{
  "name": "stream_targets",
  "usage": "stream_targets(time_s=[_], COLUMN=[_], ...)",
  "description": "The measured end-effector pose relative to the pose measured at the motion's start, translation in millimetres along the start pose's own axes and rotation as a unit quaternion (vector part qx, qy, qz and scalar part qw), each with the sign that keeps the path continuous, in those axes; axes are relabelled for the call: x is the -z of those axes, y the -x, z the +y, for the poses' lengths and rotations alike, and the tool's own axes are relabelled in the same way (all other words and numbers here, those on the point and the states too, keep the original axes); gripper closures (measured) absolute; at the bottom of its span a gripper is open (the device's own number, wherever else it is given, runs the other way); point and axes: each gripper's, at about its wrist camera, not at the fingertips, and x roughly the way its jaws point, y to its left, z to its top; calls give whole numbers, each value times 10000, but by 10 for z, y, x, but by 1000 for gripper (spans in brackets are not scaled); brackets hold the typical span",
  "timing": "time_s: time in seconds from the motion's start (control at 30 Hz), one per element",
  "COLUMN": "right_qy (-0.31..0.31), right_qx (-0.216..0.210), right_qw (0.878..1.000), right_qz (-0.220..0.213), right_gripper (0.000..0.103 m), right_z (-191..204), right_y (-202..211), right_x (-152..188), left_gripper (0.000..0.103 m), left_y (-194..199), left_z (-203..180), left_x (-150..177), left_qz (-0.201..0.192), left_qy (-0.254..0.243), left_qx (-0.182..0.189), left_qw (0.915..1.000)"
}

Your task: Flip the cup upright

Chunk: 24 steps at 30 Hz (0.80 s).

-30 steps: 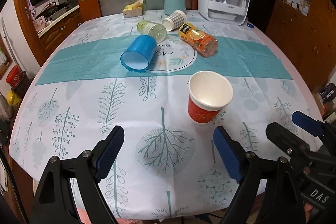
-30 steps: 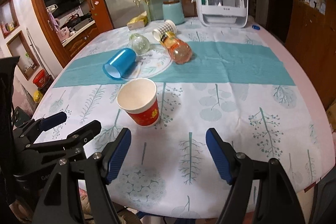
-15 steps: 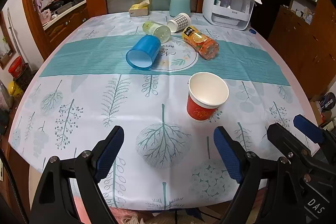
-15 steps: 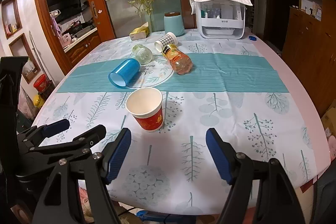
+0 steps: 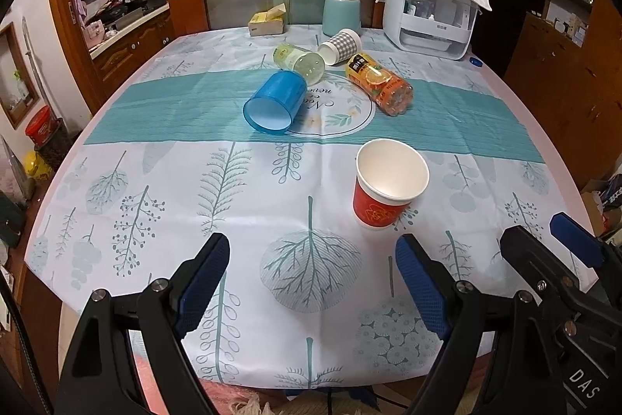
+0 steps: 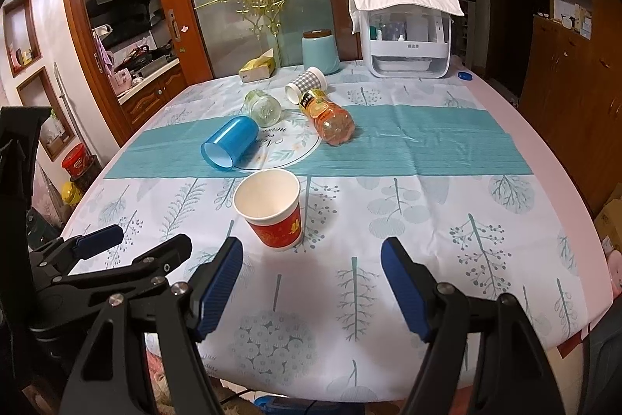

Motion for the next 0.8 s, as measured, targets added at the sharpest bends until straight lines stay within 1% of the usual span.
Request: stream_targets(time_s=[0.37, 0.8], right_qy=[-25, -31], right_qx=[29, 34], right_qw=[9999, 9999], right_qz=[-103, -108], right_gripper=[29, 29], right_z=[-27, -31], right_y=[35, 31], right_x=[-7, -14], left_gripper=[17, 17], left_y=[28, 21], left_z=[-25, -35], left_x=[-11, -20], left_qz=[-40, -35], left_qy=[-12, -19], left_qx=[-39, -49], left_qw=[10000, 10000])
